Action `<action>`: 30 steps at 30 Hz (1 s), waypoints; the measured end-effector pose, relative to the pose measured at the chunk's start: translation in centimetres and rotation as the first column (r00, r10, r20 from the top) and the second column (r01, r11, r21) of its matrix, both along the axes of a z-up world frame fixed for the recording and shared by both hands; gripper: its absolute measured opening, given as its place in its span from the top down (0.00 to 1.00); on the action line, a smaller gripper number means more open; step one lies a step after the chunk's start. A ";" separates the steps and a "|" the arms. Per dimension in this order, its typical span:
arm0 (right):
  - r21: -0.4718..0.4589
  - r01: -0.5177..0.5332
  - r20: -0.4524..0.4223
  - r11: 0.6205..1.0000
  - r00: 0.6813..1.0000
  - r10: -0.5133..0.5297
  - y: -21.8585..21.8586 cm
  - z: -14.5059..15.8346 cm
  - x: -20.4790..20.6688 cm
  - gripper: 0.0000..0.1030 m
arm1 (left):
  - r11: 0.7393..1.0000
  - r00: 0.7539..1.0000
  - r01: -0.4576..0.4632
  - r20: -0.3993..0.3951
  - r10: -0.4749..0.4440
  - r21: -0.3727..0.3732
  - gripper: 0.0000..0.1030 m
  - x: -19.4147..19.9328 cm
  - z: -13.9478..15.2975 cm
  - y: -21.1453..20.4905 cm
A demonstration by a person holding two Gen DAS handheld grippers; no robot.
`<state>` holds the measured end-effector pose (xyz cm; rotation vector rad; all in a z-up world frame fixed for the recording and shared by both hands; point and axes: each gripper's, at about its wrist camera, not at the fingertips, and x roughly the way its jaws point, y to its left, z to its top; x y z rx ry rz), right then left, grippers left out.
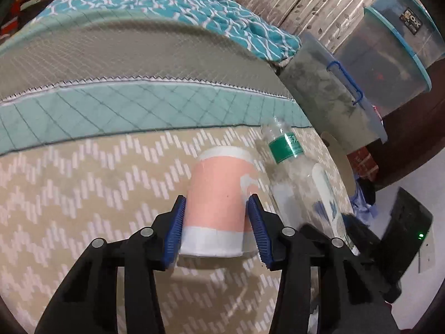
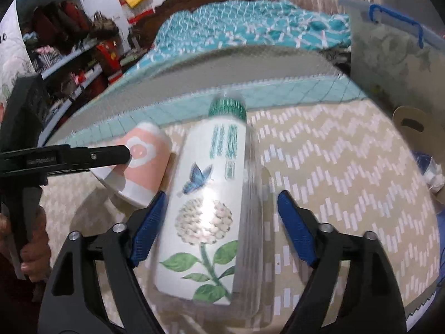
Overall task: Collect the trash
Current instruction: 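Lift the cup with left gripper while right gripper lifts the bottle toward the wastebasket, then open both grippers over the beige wastebasket to drop cup and bottle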
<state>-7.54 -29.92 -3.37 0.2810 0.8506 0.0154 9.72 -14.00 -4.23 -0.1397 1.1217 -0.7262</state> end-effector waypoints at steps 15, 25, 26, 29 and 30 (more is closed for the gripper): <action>-0.008 0.404 0.134 0.915 0.907 -0.399 -15.7 3.0 -5.8 0.38 | 0.954 0.958 0.288 0.015 -0.288 -0.079 0.63 -0.2 2.7 -17.8; 0.096 0.588 0.006 0.803 0.806 -0.592 -29.5 0.3 -8.6 0.36 | 0.898 0.898 0.440 0.035 -0.439 -0.007 0.55 -1.5 1.7 -37.1; 0.104 0.596 -0.002 0.796 0.800 -0.599 -30.3 -0.2 -8.3 0.36 | 0.899 0.898 0.438 0.043 -0.438 0.007 0.52 -1.5 1.1 -38.4; 0.122 0.606 -0.030 0.786 0.794 -0.608 -31.4 -1.3 -7.2 0.28 | 0.903 0.903 0.425 0.041 -0.428 0.056 0.21 -1.3 -0.7 -40.6; 0.124 0.609 -0.024 0.783 0.791 -0.612 -31.4 -1.3 -7.1 0.27 | 0.907 0.908 0.415 0.031 -0.418 0.072 0.21 -1.1 -1.3 -41.0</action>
